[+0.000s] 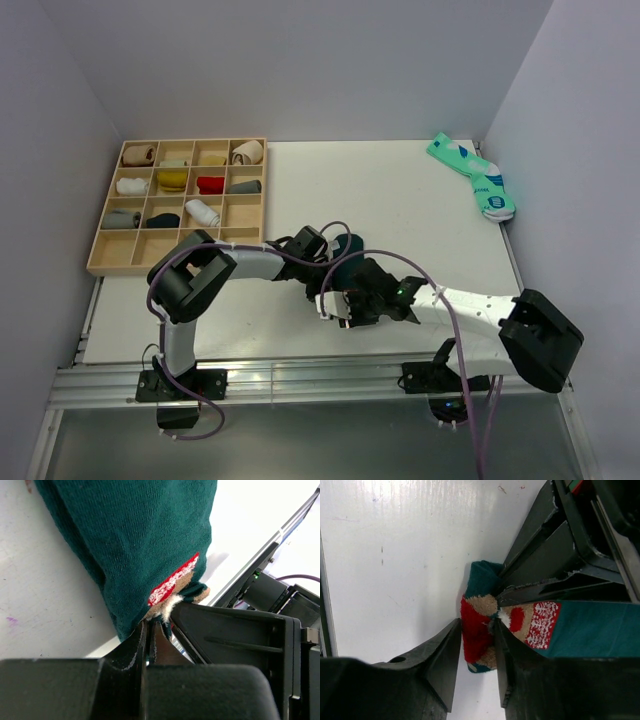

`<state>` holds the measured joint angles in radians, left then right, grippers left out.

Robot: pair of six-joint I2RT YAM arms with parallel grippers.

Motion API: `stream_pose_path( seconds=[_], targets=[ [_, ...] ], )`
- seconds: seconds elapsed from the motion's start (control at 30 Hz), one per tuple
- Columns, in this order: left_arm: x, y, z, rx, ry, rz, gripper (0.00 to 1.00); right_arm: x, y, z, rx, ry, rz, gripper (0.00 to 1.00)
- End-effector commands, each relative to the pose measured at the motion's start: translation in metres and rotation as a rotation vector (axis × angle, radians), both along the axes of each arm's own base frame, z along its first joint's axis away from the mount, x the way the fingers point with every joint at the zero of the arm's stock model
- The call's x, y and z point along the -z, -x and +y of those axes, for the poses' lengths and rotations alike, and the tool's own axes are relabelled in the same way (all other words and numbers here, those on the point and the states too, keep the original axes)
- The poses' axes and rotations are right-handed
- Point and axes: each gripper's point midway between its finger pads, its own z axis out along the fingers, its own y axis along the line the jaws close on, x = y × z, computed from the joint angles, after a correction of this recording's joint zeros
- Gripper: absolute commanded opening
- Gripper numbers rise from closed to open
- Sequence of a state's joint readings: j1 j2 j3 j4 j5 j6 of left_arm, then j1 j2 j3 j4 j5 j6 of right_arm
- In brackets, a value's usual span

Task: Roll the socks
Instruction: Roll the sock at the center of the board.

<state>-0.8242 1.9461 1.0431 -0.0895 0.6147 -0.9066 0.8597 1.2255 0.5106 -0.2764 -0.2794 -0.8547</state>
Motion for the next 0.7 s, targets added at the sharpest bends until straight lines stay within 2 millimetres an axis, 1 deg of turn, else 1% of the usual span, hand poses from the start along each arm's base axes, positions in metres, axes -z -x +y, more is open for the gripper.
stream_pose_path(
  seconds=[0.0,0.1,0.17,0.2,0.27,0.3,0.37,0.4,0.47,0.5,0.53,0.57,0.6,0.63,0.67],
  targets=[
    [0.009,0.002,0.005,0.013,-0.038,-0.003,0.00,0.005,0.005,-0.003,-0.017,0.046,0.035,0.43],
    [0.007,0.001,0.004,0.016,-0.034,-0.005,0.00,0.010,0.004,-0.006,-0.013,0.072,0.037,0.49],
    [0.008,0.001,0.004,0.019,-0.032,-0.007,0.01,0.014,0.002,-0.009,-0.005,0.093,0.038,0.50],
    [0.007,0.001,0.004,0.018,-0.034,-0.007,0.01,0.014,0.002,-0.009,0.003,0.094,0.042,0.49],
    [0.006,0.001,0.003,0.016,-0.026,-0.010,0.02,0.018,0.001,-0.009,0.013,0.102,0.055,0.42],
    [0.007,0.002,0.005,0.016,-0.028,-0.007,0.04,0.018,0.000,-0.009,0.029,0.098,0.065,0.34],
    [0.003,0.000,0.003,0.000,-0.005,-0.010,0.06,0.019,0.000,-0.009,0.041,0.097,0.086,0.32],
    [0.005,0.004,0.005,-0.004,-0.003,-0.002,0.07,0.020,-0.001,-0.010,0.061,0.092,0.100,0.27],
    [0.000,0.000,0.002,-0.031,0.021,-0.016,0.09,0.017,0.001,-0.010,0.065,0.068,0.141,0.22],
    [0.004,0.006,0.008,-0.039,0.009,0.002,0.12,0.015,0.000,-0.010,0.070,0.054,0.154,0.20],
    [-0.002,-0.001,0.002,-0.067,0.042,-0.022,0.13,0.012,-0.003,-0.015,0.093,0.047,0.178,0.20],
    [-0.009,-0.003,0.001,-0.082,0.061,-0.041,0.14,0.010,-0.001,-0.013,0.089,0.028,0.212,0.19],
    [-0.007,-0.001,0.005,-0.101,0.057,-0.036,0.16,0.009,0.000,-0.014,0.083,0.021,0.233,0.19],
    [-0.009,-0.002,0.005,-0.130,0.061,-0.029,0.17,0.006,-0.003,-0.020,0.105,0.019,0.267,0.18],
    [-0.015,-0.009,0.003,-0.157,0.083,-0.066,0.19,0.005,-0.003,-0.022,0.107,0.015,0.293,0.18]
  ],
)
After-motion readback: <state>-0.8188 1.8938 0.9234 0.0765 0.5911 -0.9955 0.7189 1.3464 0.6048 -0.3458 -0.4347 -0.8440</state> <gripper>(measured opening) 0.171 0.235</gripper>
